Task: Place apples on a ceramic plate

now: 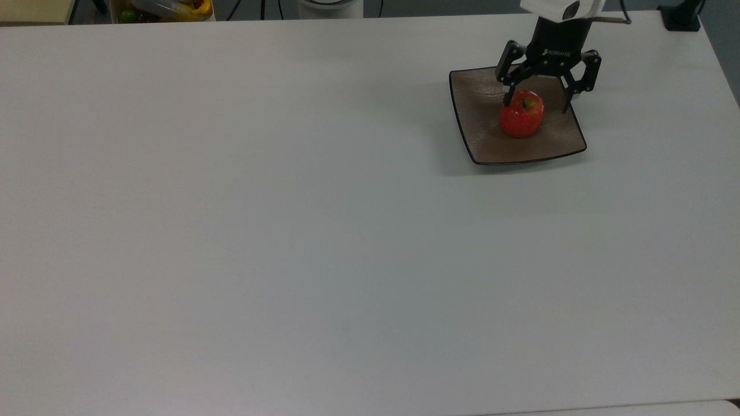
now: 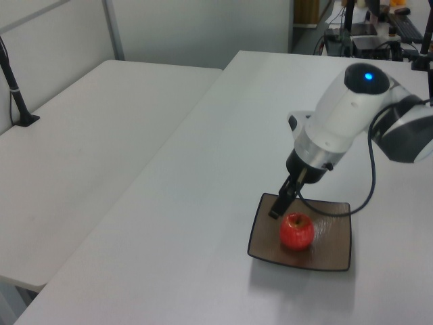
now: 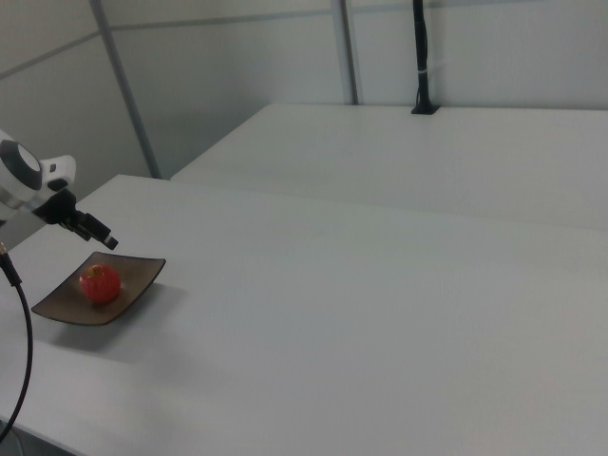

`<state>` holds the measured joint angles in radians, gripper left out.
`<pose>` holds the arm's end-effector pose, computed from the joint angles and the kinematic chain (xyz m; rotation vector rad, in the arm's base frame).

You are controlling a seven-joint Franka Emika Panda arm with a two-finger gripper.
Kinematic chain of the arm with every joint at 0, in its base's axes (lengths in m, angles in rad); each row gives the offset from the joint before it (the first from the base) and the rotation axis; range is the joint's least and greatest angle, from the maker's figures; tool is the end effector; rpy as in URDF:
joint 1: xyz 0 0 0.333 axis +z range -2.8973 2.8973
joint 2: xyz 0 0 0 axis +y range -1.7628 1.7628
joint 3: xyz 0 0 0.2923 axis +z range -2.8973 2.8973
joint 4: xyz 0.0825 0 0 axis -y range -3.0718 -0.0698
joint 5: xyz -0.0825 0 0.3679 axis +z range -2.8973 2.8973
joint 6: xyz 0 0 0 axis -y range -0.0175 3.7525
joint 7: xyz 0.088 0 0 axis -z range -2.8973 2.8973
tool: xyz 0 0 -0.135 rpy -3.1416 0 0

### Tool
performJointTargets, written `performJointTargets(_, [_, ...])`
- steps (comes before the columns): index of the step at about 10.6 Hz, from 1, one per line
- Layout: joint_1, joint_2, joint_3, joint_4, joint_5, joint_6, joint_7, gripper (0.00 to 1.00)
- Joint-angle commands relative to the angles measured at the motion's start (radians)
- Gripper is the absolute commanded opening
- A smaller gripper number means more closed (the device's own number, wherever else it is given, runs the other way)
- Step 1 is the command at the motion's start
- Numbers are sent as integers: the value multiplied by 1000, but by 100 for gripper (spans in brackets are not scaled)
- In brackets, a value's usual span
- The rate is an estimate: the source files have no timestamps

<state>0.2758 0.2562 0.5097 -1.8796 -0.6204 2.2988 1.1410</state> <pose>0.4656 0.4116 0.3714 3.0236 -0.0173 0.6583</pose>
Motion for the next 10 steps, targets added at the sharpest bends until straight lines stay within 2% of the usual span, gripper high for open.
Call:
performJointTargets(1, [-3,-63,-5,100,117,-148,8,100])
performJointTargets(3, [-24,-87,-25,199,223,-246,6,100])
performJointTargets(5, [-27,-121,-103,284,318,-333,6,100])
performJointTargets(8, [-29,-176,-206,292,390,-390,-21,100])
performJointTargets(10, [-29,-204,-294,292,509,-474,-154,100])
